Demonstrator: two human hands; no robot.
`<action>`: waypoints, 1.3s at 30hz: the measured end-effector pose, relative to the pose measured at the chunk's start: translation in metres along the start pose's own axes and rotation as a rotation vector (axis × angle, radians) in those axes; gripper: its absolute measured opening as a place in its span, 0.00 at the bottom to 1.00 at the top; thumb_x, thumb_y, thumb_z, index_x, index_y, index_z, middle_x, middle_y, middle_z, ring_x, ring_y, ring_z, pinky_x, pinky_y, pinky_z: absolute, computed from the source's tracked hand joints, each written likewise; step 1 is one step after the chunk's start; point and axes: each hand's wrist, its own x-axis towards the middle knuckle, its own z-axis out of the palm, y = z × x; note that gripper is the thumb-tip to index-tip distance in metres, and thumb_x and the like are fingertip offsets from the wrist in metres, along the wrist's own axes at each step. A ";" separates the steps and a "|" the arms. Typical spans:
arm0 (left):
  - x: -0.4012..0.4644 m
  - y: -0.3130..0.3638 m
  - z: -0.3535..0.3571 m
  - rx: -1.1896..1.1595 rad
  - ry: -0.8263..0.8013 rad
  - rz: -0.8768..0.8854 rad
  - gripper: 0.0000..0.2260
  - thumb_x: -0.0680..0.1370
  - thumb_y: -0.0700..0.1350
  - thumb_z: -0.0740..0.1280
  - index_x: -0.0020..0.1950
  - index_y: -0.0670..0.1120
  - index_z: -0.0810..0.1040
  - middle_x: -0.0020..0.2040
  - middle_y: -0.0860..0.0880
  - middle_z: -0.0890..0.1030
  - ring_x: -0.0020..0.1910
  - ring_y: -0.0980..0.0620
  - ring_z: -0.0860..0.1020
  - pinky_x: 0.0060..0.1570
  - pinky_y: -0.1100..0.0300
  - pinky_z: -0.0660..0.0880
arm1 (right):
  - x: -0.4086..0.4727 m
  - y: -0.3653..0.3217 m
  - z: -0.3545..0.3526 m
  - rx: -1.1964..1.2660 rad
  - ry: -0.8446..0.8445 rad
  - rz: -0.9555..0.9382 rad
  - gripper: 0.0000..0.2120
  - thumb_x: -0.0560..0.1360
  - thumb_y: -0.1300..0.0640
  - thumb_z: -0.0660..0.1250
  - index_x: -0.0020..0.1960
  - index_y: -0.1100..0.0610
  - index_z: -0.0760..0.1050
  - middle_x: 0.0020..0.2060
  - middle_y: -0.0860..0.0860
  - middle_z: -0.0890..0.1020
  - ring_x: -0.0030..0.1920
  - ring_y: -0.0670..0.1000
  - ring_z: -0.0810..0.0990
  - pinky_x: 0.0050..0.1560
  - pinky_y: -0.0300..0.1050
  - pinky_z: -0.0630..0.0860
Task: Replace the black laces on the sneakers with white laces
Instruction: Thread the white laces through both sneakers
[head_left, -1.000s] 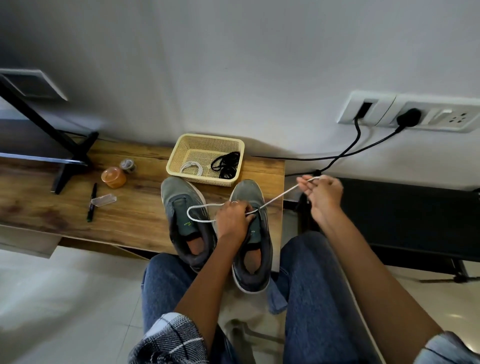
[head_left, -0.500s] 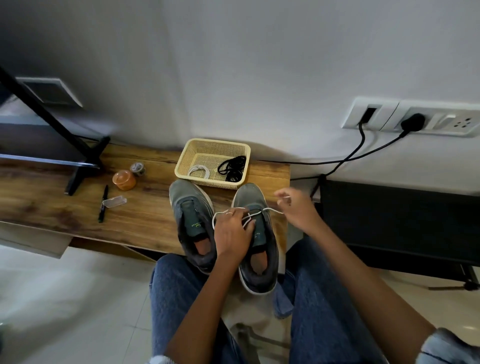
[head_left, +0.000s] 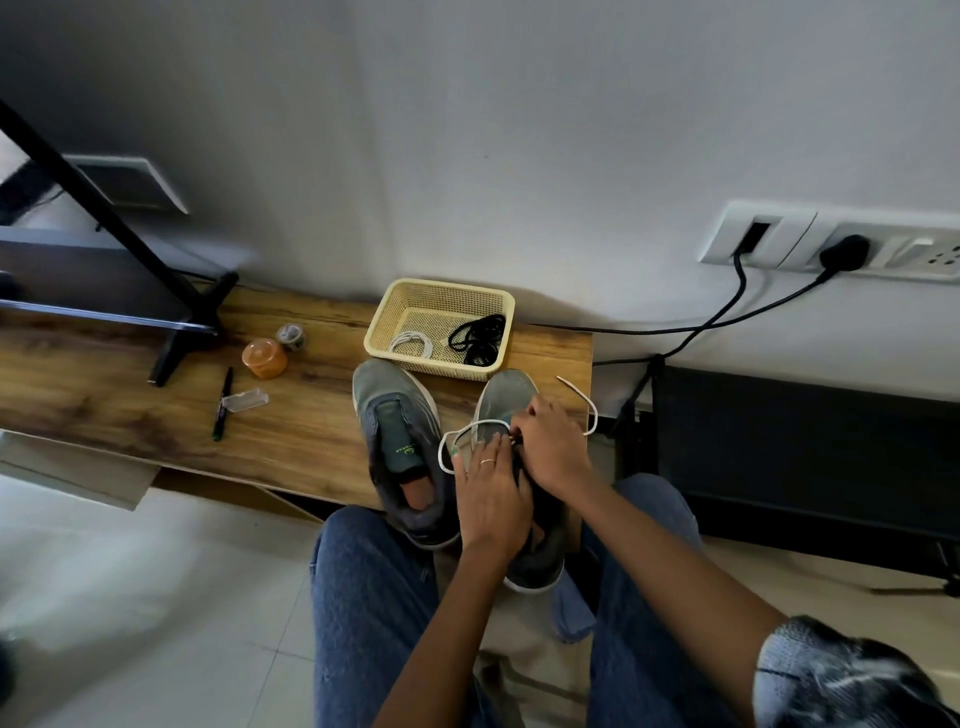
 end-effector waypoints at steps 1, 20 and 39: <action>-0.002 0.000 0.001 -0.001 -0.001 -0.008 0.26 0.76 0.52 0.50 0.66 0.41 0.75 0.63 0.44 0.79 0.65 0.45 0.75 0.70 0.43 0.63 | 0.000 0.000 0.000 0.011 -0.009 0.008 0.11 0.79 0.57 0.59 0.60 0.53 0.74 0.60 0.54 0.70 0.62 0.56 0.68 0.57 0.52 0.73; -0.011 -0.005 -0.006 0.086 0.007 -0.033 0.24 0.75 0.52 0.53 0.62 0.44 0.79 0.60 0.46 0.80 0.61 0.45 0.77 0.67 0.47 0.54 | -0.002 0.038 -0.027 0.877 0.073 0.338 0.03 0.75 0.62 0.67 0.44 0.59 0.74 0.42 0.54 0.79 0.41 0.49 0.78 0.40 0.41 0.75; -0.004 0.016 -0.030 -0.191 0.101 -0.084 0.04 0.78 0.43 0.64 0.52 0.46 0.75 0.48 0.48 0.80 0.51 0.46 0.76 0.60 0.56 0.60 | -0.015 0.038 -0.076 0.426 0.340 0.348 0.20 0.72 0.63 0.66 0.62 0.54 0.69 0.59 0.52 0.71 0.63 0.55 0.67 0.61 0.58 0.68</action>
